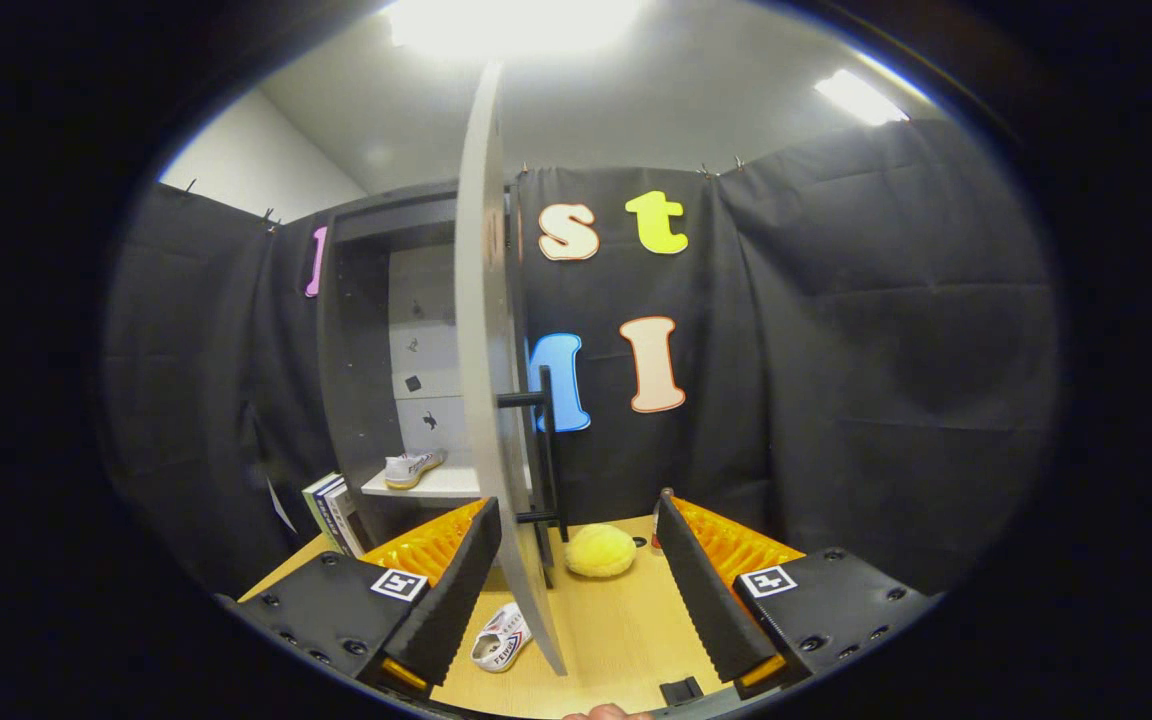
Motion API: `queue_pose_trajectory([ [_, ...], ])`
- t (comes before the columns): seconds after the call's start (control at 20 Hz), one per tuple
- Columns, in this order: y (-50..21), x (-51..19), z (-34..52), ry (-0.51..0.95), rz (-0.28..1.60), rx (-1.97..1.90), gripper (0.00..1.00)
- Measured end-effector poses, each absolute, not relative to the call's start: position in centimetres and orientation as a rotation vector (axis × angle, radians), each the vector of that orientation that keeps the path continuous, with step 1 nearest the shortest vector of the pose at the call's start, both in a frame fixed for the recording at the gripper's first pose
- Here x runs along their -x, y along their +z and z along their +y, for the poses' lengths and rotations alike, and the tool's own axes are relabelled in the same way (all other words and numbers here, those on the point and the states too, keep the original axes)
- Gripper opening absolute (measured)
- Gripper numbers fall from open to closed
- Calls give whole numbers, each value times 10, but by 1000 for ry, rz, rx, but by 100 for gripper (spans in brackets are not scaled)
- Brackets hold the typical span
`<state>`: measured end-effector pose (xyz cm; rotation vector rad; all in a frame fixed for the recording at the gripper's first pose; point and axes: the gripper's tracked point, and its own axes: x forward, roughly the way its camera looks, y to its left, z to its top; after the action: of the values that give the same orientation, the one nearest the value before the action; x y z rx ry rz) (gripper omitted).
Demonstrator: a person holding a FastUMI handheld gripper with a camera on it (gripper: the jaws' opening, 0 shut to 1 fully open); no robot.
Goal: Open the shoe cabinet door, grab the shoes and put them into the shoe cabinet, then close the shoe cabinet door.
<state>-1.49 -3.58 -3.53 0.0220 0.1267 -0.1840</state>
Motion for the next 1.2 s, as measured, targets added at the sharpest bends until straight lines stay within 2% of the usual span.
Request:
queue_pose_trajectory([
  [0.2, -36, 23, 9, -136, 147, -34, 98],
  [0.45, -82, 9, 74, 9, 259, -75, 98],
  [0.65, -106, -10, 109, 66, 318, -139, 98],
  [0.95, -160, -34, 125, -14, 449, -99, 98],
  [1.2, -240, -61, 152, 18, 598, -52, 98],
])
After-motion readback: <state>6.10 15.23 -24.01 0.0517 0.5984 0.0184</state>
